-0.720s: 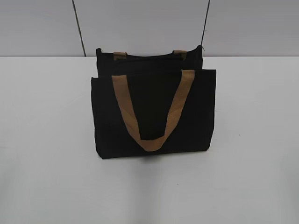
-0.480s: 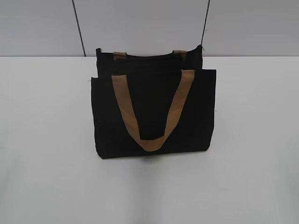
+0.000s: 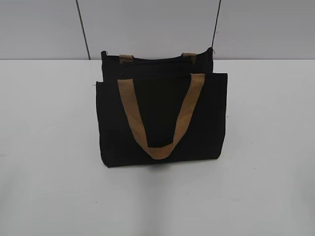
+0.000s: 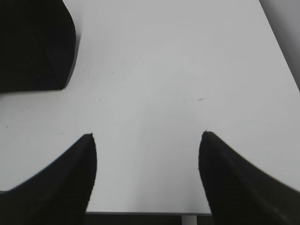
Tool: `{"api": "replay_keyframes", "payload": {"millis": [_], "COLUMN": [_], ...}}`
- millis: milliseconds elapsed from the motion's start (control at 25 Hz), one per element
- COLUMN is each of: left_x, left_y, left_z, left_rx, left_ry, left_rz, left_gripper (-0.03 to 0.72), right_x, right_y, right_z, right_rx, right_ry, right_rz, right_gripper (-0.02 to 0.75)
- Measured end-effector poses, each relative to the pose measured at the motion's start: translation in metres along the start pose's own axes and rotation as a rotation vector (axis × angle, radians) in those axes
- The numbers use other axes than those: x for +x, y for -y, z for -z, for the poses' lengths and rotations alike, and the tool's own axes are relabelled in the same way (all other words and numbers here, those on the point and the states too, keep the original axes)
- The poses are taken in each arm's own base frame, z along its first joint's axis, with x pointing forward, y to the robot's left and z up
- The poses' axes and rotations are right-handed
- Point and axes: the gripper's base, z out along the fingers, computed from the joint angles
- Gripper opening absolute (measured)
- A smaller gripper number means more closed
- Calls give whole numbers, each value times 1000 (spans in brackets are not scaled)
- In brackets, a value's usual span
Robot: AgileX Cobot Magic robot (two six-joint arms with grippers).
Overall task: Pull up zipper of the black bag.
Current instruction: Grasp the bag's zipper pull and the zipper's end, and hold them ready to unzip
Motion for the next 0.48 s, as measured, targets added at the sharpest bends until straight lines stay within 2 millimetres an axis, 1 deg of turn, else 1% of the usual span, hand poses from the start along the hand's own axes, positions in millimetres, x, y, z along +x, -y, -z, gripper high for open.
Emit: {"api": "replay_keyframes", "payload": {"millis": [480], "left_x": [0], "left_y": [0], "left_z": [0], "left_rx": [0], "left_ry": [0], "left_rz": [0], "left_gripper": [520], "right_x": [0], "right_y": [0], "right_z": [0], "right_rx": [0], "right_ry": [0], "right_rz": [0], "right_gripper": [527]}}
